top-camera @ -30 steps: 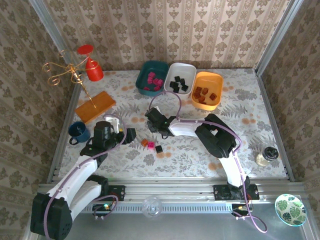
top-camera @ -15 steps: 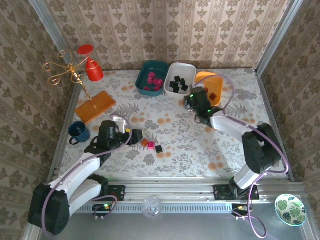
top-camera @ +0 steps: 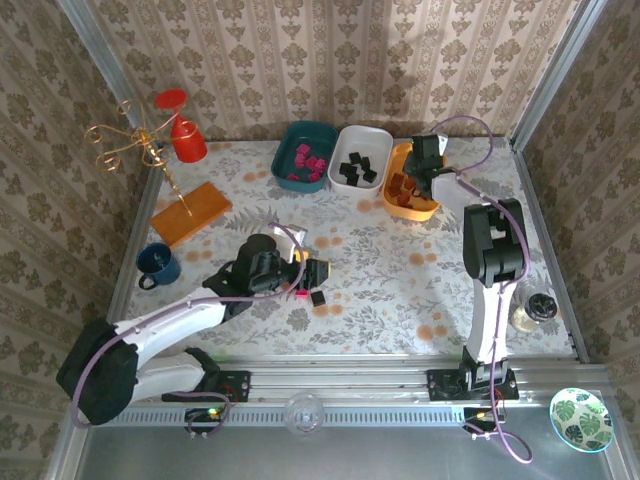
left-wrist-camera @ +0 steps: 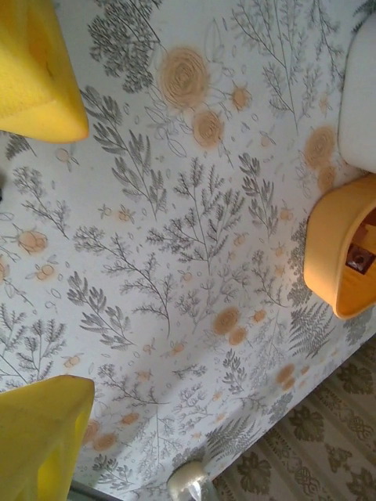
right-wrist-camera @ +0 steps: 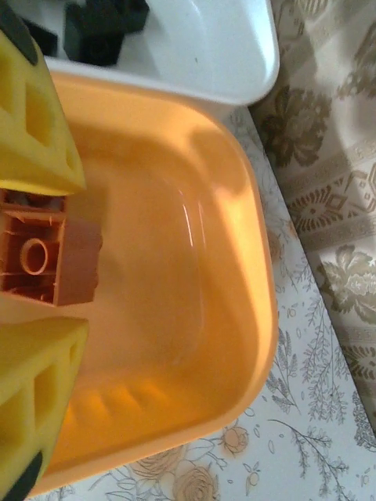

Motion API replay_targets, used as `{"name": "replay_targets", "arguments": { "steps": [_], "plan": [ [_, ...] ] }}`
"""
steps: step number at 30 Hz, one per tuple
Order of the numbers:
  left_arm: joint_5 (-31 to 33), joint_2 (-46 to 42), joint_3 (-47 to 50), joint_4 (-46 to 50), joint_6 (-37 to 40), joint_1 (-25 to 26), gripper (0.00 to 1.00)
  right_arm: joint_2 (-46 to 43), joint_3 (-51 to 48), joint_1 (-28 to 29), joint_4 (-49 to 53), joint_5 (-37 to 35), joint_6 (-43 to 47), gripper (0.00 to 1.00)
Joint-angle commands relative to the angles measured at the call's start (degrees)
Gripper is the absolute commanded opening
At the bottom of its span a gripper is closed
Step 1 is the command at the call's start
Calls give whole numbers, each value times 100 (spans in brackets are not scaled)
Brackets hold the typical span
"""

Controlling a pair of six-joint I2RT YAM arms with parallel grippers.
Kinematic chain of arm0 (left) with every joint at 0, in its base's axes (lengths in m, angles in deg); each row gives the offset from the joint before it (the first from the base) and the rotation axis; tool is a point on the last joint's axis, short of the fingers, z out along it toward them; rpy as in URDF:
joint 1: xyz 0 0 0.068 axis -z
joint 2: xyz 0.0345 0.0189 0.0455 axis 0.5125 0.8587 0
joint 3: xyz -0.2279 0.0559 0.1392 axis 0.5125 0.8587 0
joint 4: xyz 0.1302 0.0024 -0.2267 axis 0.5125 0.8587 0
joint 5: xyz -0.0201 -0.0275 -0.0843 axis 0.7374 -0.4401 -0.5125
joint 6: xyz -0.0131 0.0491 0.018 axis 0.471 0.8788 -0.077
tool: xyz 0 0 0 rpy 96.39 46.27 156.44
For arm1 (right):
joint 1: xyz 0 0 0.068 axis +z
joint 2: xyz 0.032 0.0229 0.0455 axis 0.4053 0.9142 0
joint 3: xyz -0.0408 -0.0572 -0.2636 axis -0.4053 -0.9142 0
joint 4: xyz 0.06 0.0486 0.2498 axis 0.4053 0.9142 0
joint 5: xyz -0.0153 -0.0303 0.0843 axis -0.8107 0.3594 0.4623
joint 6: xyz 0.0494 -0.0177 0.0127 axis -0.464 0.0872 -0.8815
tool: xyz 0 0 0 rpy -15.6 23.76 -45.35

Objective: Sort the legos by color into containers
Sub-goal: Place the lego in the container, then pick up the lego from the center of the table.

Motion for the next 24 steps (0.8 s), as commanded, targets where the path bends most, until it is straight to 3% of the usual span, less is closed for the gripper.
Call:
{"name": "replay_targets", "arguments": {
  "steps": [1,4,9,14,18,24],
  "plan": [
    [210,24,-170,-49,-108,52,79,55,418,-57,551,-269,76,56],
    [552,-159,-157,364,71,12,80,-410,48,8,380,192,46,65],
    [680,-723,164,1261,174,-554,81,-1900,-1599,599,-429,1368,341,71],
    [315,-1581,733,1706,30,-1675,81,-3039,-3353,2277,-968,1718,1213,76],
    [146,-2125,1025,1916,125,-2394,83,-3112,-3928,3358,-1327,2036,1653,80],
    [-310,-2364,1309,1917,-141,-3377,84,-2400,-3630,4409,-1325,1970,1797,85]
  ]
}}
